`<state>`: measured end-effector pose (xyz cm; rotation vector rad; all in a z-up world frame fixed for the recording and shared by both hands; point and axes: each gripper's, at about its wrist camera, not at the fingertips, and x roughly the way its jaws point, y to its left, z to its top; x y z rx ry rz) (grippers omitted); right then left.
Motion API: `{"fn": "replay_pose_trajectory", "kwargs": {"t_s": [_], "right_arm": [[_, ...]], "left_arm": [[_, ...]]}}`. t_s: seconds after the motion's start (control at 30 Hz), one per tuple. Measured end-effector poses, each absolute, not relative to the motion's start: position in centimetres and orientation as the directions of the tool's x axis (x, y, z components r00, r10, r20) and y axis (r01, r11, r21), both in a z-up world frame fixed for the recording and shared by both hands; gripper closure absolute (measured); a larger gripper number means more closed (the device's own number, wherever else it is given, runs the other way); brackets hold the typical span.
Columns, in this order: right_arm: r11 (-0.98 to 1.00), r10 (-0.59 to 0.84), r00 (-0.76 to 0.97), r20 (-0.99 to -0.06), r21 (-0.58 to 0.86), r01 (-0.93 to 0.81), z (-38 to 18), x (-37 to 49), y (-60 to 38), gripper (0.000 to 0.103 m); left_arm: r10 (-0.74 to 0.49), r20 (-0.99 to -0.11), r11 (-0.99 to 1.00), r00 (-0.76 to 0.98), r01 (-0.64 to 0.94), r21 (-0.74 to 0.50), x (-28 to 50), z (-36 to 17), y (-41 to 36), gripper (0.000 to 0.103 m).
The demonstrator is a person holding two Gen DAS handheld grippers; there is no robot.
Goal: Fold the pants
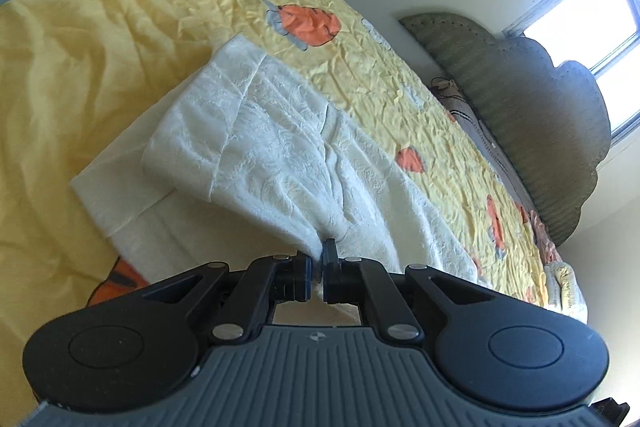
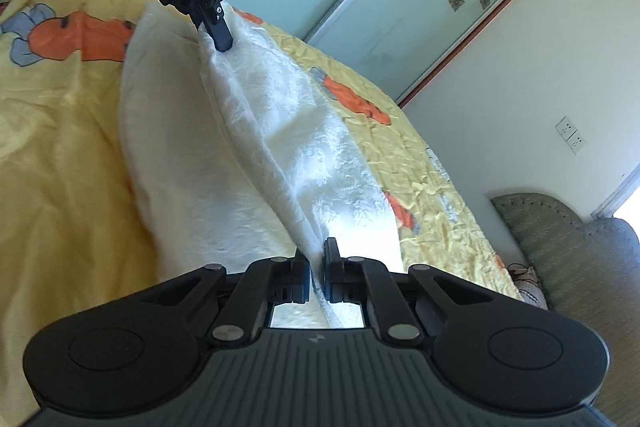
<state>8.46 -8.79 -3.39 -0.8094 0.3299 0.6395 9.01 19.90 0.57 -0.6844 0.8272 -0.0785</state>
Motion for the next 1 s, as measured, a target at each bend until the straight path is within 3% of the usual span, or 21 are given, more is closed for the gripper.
{"fn": "replay_pose_trajectory", "kwargs": {"t_s": [0.33,0.57,0.6,0.67,0.8,1.0], "right_arm": [[0.543,0.441,0.733,-0.518,-0.496,-0.678,-4.0,6.1,-7.6,0.097],[0.531,0.420,0.714,-0.561,-0.486,-0.694,-5.8,5.4,-6.8,0.096],[0.532,0.413,0.714,-0.565,-0.487,-0.693,-5.9,5.5,-6.7,0.096],[0.534,0.400,0.734,-0.549,-0.511,-0.673,-6.1,5.0,-6.5,0.095],[0.529,0.391,0.740,-0.548,-0.524,-0.668,-5.4,4.2,-7.1,0.092],[0.685,0.461,0.692,-0.556,-0.272,-0.676,-3.1,4.8,-11.9,0.091]], "left_arm": [[-0.181,-0.653,0.874,0.735,-0.185,-0.450,7.1,2.0,19.9,0.097],[-0.153,-0.731,0.893,0.665,-0.224,-0.391,7.3,0.0,19.7,0.097],[-0.150,-0.731,0.894,0.665,-0.225,-0.388,7.3,0.0,19.8,0.095],[-0.141,-0.729,0.897,0.670,-0.225,-0.381,7.2,0.5,19.8,0.079],[-0.094,-0.734,0.914,0.673,-0.234,-0.331,6.9,1.5,19.6,0.079],[-0.044,-0.747,0.925,0.663,-0.255,-0.281,5.8,3.0,19.7,0.077]]}}
